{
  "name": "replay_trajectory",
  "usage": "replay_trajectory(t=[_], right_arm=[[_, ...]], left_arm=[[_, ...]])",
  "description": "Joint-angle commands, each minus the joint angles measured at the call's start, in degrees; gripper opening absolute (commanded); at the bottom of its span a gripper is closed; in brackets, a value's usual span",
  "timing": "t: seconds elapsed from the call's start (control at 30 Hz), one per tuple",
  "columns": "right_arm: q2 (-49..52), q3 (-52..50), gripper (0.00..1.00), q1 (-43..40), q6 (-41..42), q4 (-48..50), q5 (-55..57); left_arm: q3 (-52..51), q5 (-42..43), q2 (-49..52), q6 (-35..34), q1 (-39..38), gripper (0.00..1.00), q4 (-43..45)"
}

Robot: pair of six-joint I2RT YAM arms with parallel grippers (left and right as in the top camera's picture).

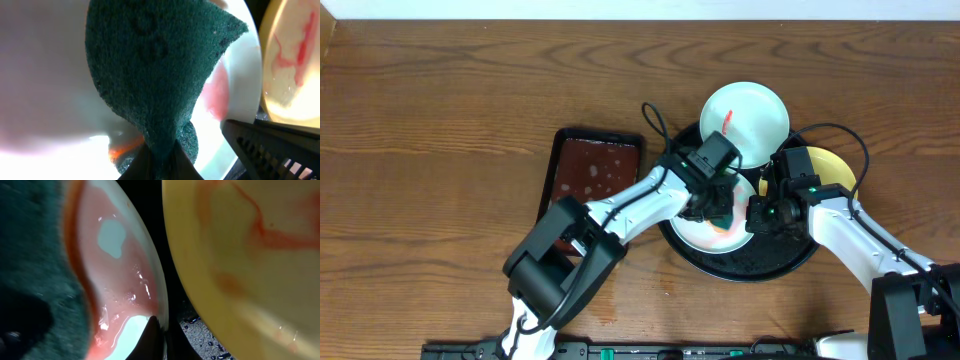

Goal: Clean dirty plates on tray and stack at the side

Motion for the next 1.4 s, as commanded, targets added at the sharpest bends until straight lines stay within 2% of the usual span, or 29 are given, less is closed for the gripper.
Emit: replay_trajectory(t=[0.0,0.2,0.4,0.6,0.83,1.07,1.27,1.37], right_arm=[[0.66,-0.94,0.01,0.31,-2.43,-1.09,1.18],[0.66,-0.94,0.01,0.31,-2.43,-1.09,1.16],[0.66,-0.94,0.01,0.31,-2.45,-1.14,1.18],[0.66,-0.94,0.01,0.35,-2.84,-1.09,1.18],[0.66,-0.94,0.01,0.35,-2.82,-0.98,1.18],[0.63,-0.44,0.01,0.35,-2.86,-0.92,1.18],[-1.29,3.34,0.01,0.35,-3.21,-3.82,0.96],[-3.54,6.23,0.01,0.37,-4.15,-6.60,1.70]], left_arm=[[-0.22,2.69,2.49,-0.22,-1.46,0.08,0.20],[-0.20,0.76,3.08,3.26,-0.52,0.08,-3.80],[1.16,-9.22,2.25,3.21,3.19,0.08,-17.90],[7.89,-20.24,1.01,3.21,6.27,0.08,-30.05],[13.31,-21.09,-1.75,3.23,6.58,0.07,-35.08],[13.35,-21.90,-12.09,5.66,8.35,0.07,-36.87],[12.81,-30.51,-20.70,5.84,14.75,0.08,-43.52],[10.29,-30.05,-22.40,6.10,20.15,0.08,-44.65]])
